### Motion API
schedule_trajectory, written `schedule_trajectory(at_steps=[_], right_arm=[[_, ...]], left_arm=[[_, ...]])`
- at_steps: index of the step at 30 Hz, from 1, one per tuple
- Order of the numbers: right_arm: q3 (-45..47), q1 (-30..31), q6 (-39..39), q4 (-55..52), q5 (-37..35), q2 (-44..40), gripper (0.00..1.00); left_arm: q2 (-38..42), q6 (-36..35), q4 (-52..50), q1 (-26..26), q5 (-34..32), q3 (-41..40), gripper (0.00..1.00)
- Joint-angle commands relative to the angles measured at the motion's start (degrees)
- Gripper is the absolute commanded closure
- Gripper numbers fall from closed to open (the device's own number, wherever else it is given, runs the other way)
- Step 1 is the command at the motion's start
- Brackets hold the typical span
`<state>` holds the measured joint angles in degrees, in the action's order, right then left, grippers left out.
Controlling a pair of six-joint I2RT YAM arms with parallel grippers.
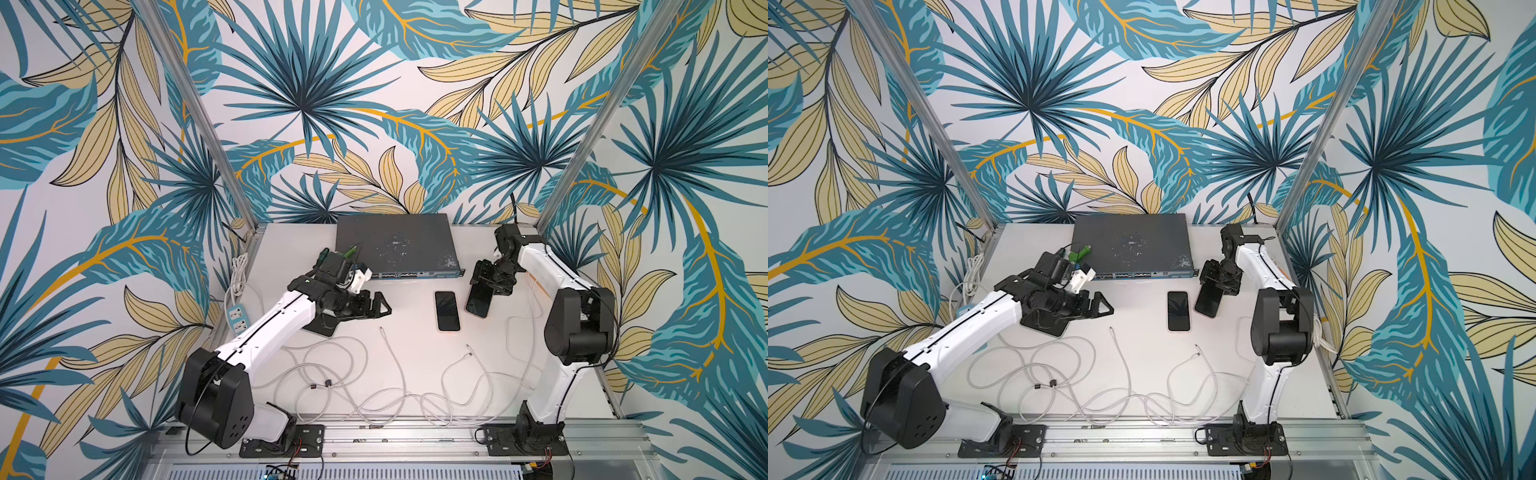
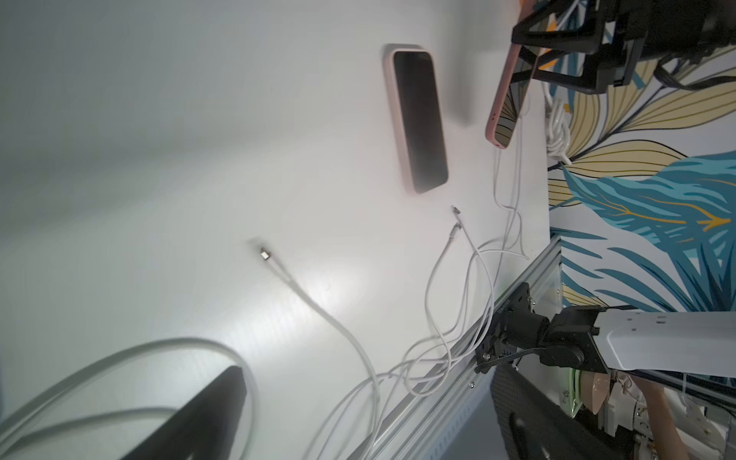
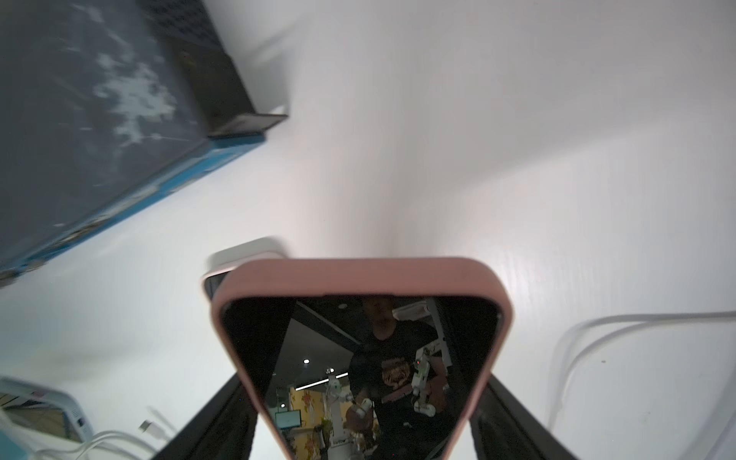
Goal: Plug the charging cable into the phone
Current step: Pick up the phone at the center of the board.
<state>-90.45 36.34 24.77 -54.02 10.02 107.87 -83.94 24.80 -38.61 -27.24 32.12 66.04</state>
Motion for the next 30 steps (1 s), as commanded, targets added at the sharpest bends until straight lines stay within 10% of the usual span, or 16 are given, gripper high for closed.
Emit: schedule_trajectory(at_steps=[1, 19, 30], right_arm=[[0.95, 0.4, 1.33, 1.27, 6.2, -3.07, 0.48], [9.41, 3.1, 7.7, 11.15, 18.76, -11.88, 0.49], [10.57, 3.74, 8.41, 13.19, 21.26, -11.34, 0.49]], left_arm=[[-6.35, -1.94, 7.02, -5.03, -0.4, 6.29, 0.05], [-33.91, -5.07, 15.7, -13.54, 3.52, 33.09, 0.15], [-38.78, -3.05, 16.48, -13.54, 5.1, 38.59, 0.55]])
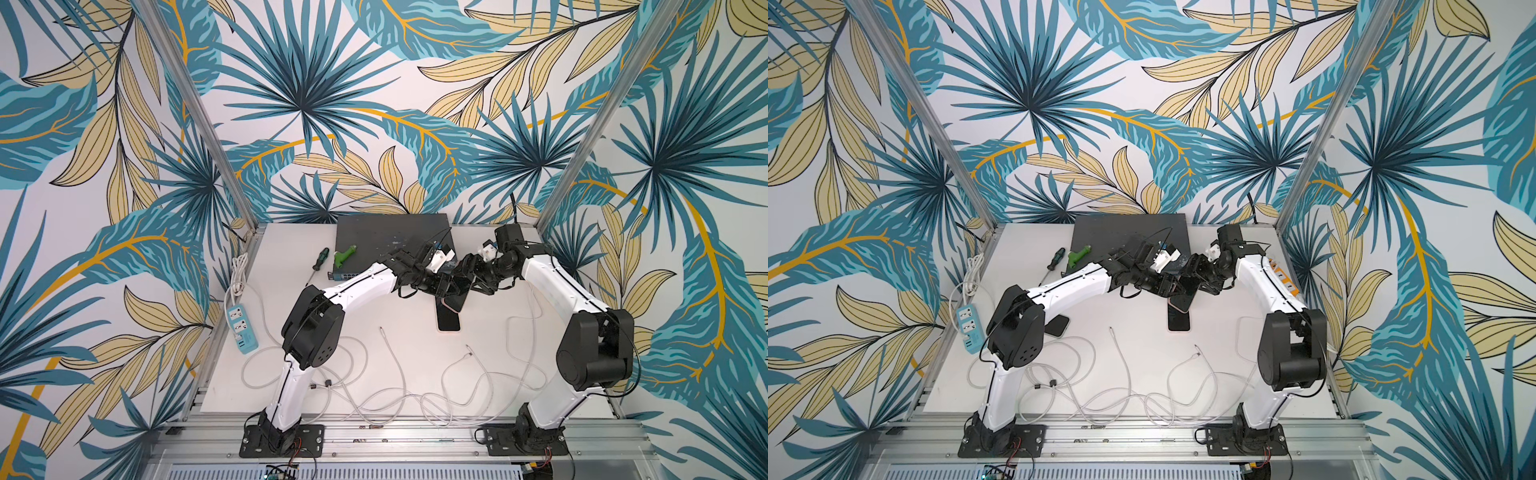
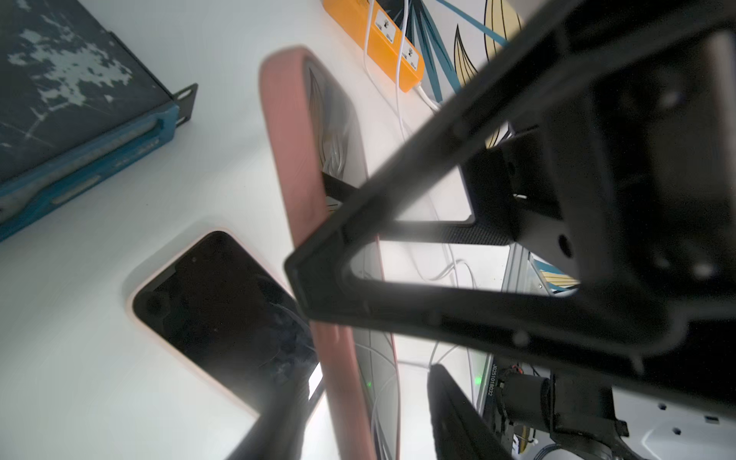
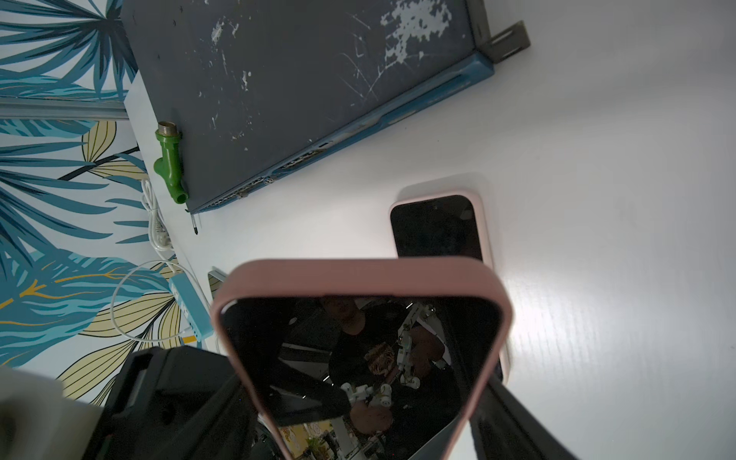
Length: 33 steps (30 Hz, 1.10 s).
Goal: Plug the charging cable into the phone
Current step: Pick up the phone at the center of the board.
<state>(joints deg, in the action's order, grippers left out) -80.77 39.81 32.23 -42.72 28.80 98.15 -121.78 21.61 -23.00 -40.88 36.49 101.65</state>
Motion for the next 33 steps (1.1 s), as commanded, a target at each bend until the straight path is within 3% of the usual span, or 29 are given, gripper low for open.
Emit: schedule_trajectory(at_steps=[1, 5, 8, 10, 12, 16, 21, 28, 33], right_arm=[[0.88, 0.31, 0.93, 2.03, 2.61, -1.56, 0.49], [0.65, 0.3, 0.47, 2.11, 2.72, -1.77, 0.47], [-0.44, 0.3, -1.44, 0.76, 2.27, -2.27, 0.28], [-1.53, 0.06, -6.08, -0.69, 1.24, -3.23, 0.12], [-1.73, -1.12, -10.74, -1.06, 1.49, -4.81, 0.07], [0.32, -5.08, -15.71, 4.29, 13.48, -9.46, 0.06], [3.01, -5.36, -18.4, 13.17, 26.82, -14.17, 0.03], [4.67, -5.32, -21.19, 13.11, 30.63, -15.63, 0.13], [8.25, -5.22, -16.76, 20.22, 34.27, -17.22, 0.19]], left_arm=[[-1.19, 0.12, 0.38, 0.1, 0.73, 3.58, 0.61], [-1.45, -0.29, -1.06, 0.11, -0.6, 4.53, 0.87], [-0.74, -0.78, -2.02, 0.17, -0.56, 4.47, 1.0], [0.82, -1.62, -2.54, 0.23, -0.24, 3.69, 1.0], [3.08, -2.31, -2.69, 0.68, 1.7, 2.17, 1.0], [10.62, -0.84, 3.03, 3.02, 9.63, -5.39, 1.0], [17.75, 2.08, 8.48, 4.87, 16.63, -12.04, 1.0], [23.57, 13.03, 23.42, 7.48, 20.36, -19.39, 1.0], [24.85, 17.02, 29.66, 7.57, 21.76, -22.27, 1.0]])
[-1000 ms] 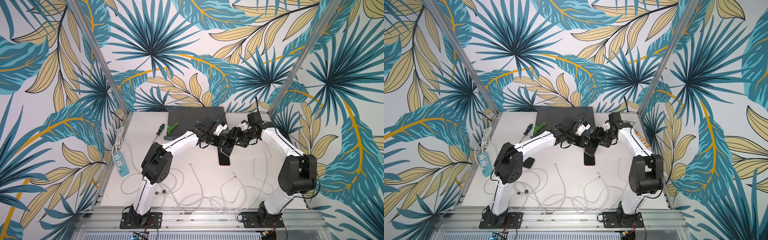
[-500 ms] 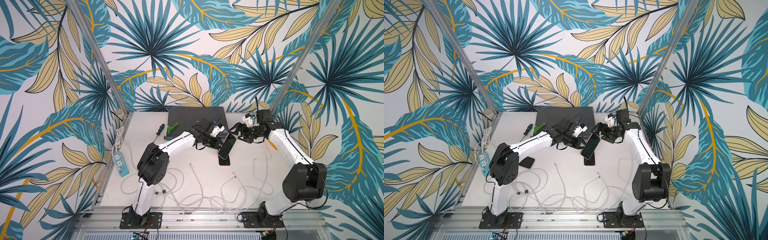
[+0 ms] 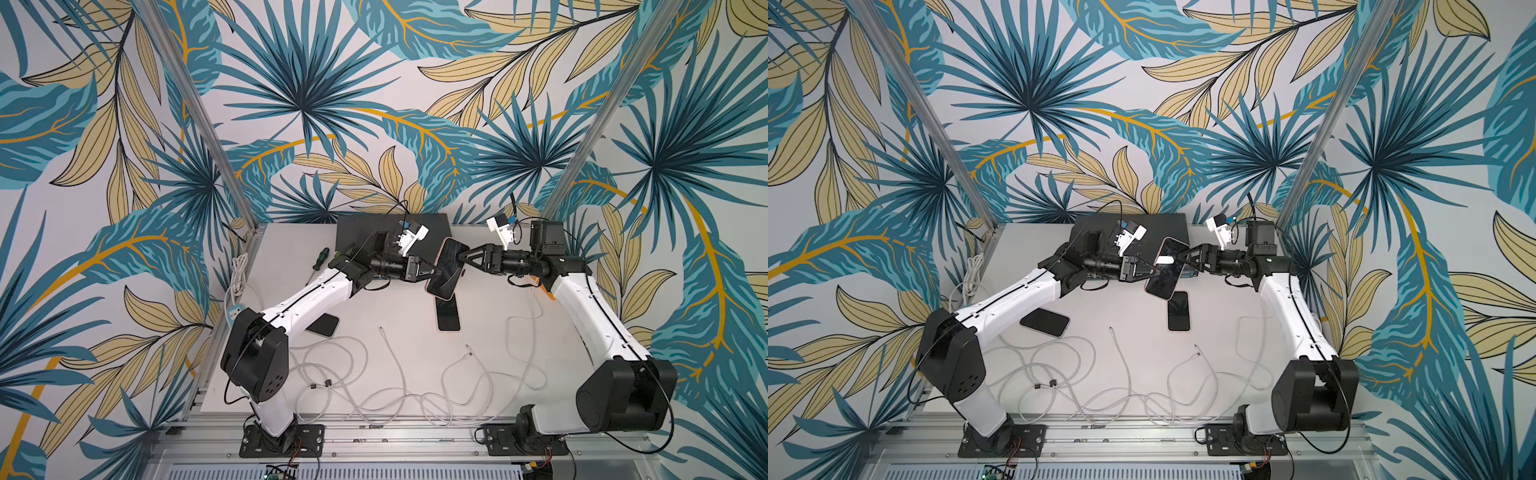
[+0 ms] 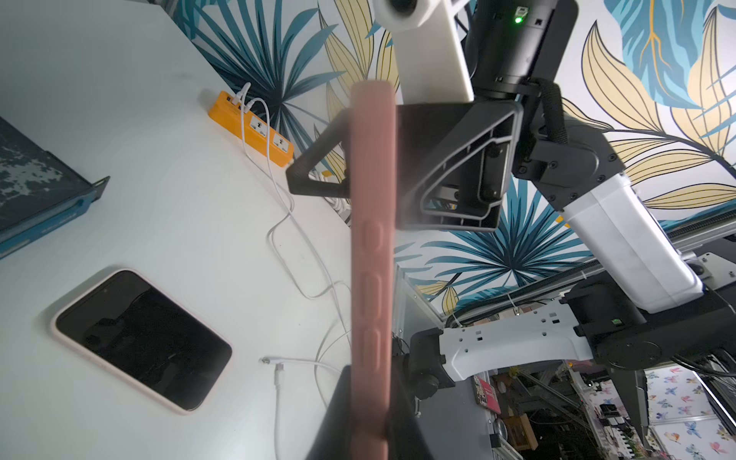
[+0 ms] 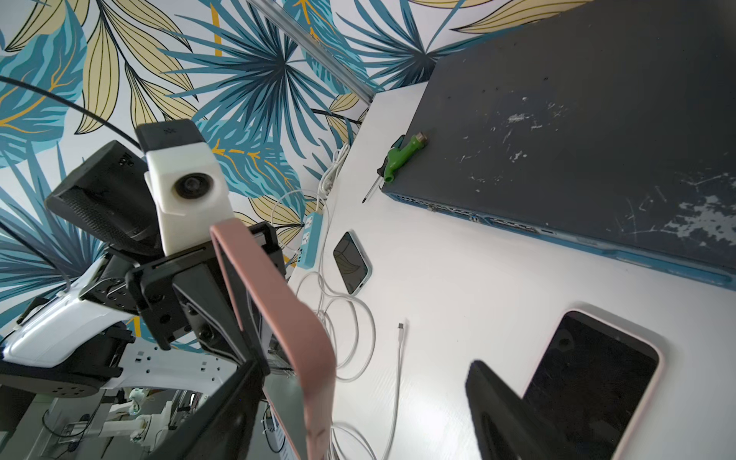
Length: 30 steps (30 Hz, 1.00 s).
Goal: Plug the charging cable into the phone
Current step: Pick up the phone at the center of the board.
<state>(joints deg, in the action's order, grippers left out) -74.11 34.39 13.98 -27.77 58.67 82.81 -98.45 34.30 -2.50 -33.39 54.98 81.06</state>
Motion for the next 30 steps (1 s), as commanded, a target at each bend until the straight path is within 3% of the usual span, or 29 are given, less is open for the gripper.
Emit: schedule_trajectory(at_steps=[1, 8, 16, 24, 28, 30], right_arm=[[1.86, 0.2, 2.28, 6.37, 5.07, -1.86, 0.21], [4.01, 1.16, 9.34, 17.36, 6.21, -1.77, 0.48], [4.94, 3.13, 11.9, 21.18, 5.74, -1.19, 0.63], [4.18, 3.15, 10.25, 19.09, 4.41, -2.1, 0.98], [3.82, 3.18, 10.82, 19.43, 4.83, -2.5, 1.0], [4.1, 3.16, 12.12, 20.93, 5.67, -2.7, 1.0]], left_arm=[[1.71, 5.21, 10.46, 0.08, 3.29, -2.16, 1.0], [1.04, 11.05, 18.04, -0.01, 3.57, -4.35, 1.0], [-0.67, 14.6, 21.55, -0.87, 3.9, -3.72, 1.0], [-1.0, 12.58, 17.22, -0.9, 4.14, -1.98, 0.98], [-1.71, 12.25, 15.48, -0.94, 5.91, 0.55, 0.53], [-2.02, 12.32, 15.38, -0.95, 6.67, 1.82, 0.47]])
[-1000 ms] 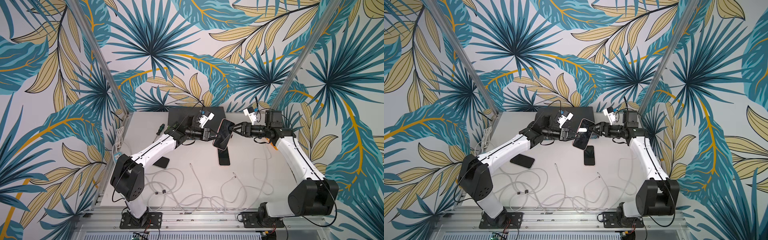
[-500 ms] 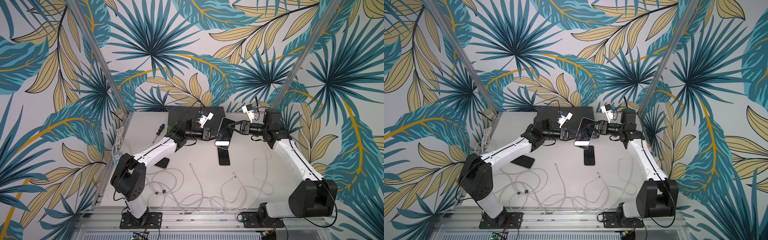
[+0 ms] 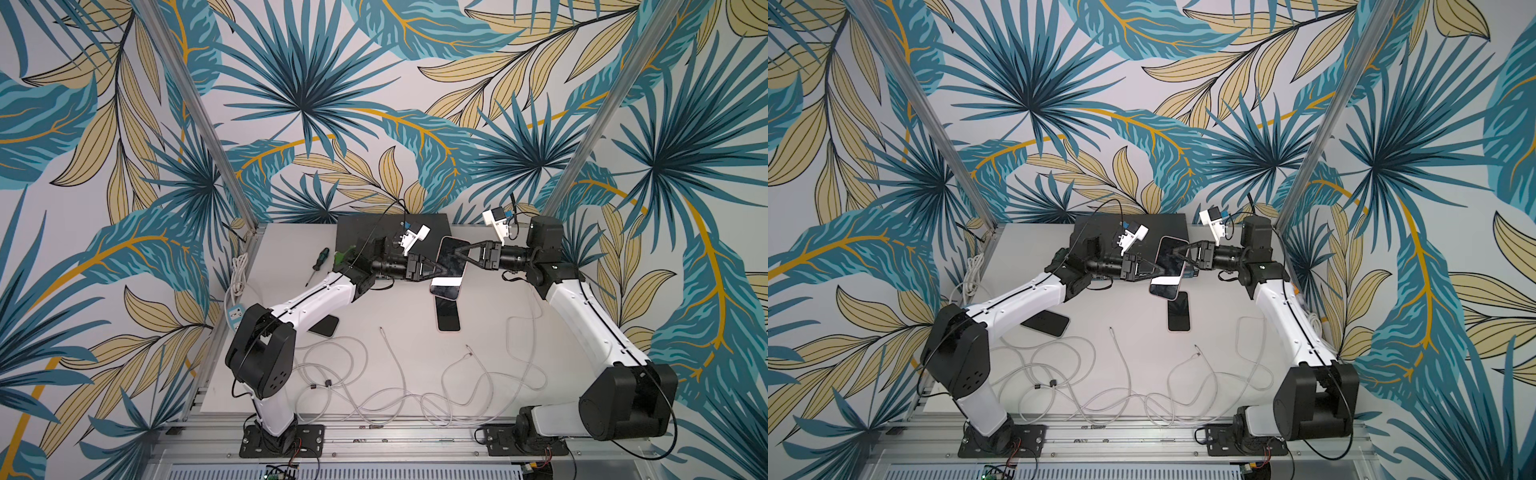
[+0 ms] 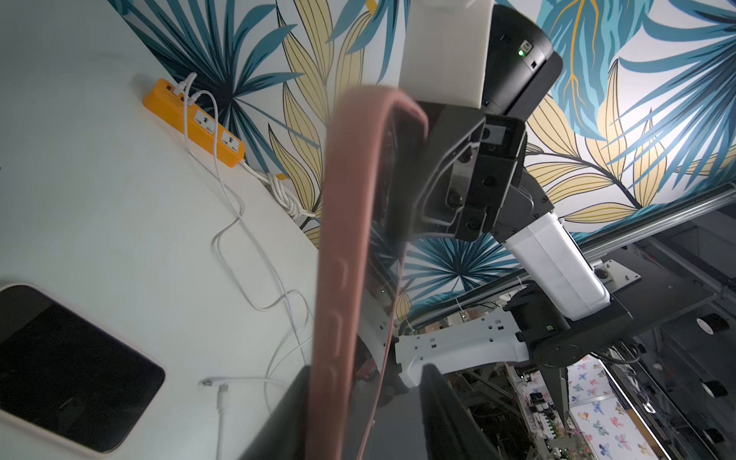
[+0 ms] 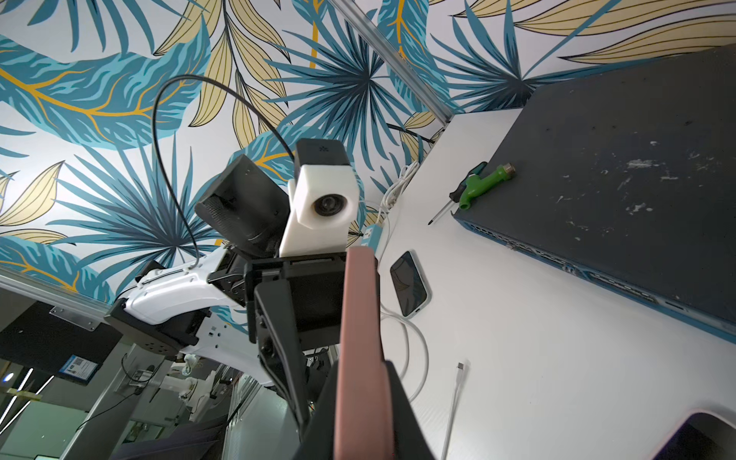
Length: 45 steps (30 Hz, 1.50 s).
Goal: Plug the charging cable into the phone
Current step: Pick up the phone at the center of the board, then pick up the charging cable from the center of the board.
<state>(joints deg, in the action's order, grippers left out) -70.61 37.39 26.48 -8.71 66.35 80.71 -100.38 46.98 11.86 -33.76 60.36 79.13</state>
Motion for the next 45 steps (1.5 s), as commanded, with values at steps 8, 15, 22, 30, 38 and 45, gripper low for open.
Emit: schedule_trajectory(at_steps=[8, 15, 22, 30, 38, 45], right_arm=[[0.4, 0.17, 0.22, 2.06, 0.9, -0.62, 1.0], [0.56, 0.2, 0.68, 2.19, 2.88, 0.85, 1.0], [-0.38, 0.15, -0.93, 0.32, 3.47, 1.7, 1.0], [-6.25, -3.69, -13.05, -21.92, -14.49, 0.67, 0.31], [-1.14, -6.82, -12.39, -26.48, -35.19, -6.01, 0.0], [7.43, -5.49, -8.25, -35.27, -44.75, -5.48, 0.17]], left_arm=[[-2.45, 0.7, 1.35, -0.61, 3.88, 6.94, 0.7], [-2.79, 1.63, 2.38, -1.05, 4.59, 7.68, 0.71], [-3.07, 3.2, 3.74, -1.22, 4.67, 8.0, 0.96], [0.44, -6.51, -15.22, 2.41, -4.01, 9.08, 1.0], [10.93, -7.36, -19.86, 12.15, -17.06, -3.89, 1.0], [18.08, -9.75, -20.76, 12.9, -21.02, -12.78, 1.0]])
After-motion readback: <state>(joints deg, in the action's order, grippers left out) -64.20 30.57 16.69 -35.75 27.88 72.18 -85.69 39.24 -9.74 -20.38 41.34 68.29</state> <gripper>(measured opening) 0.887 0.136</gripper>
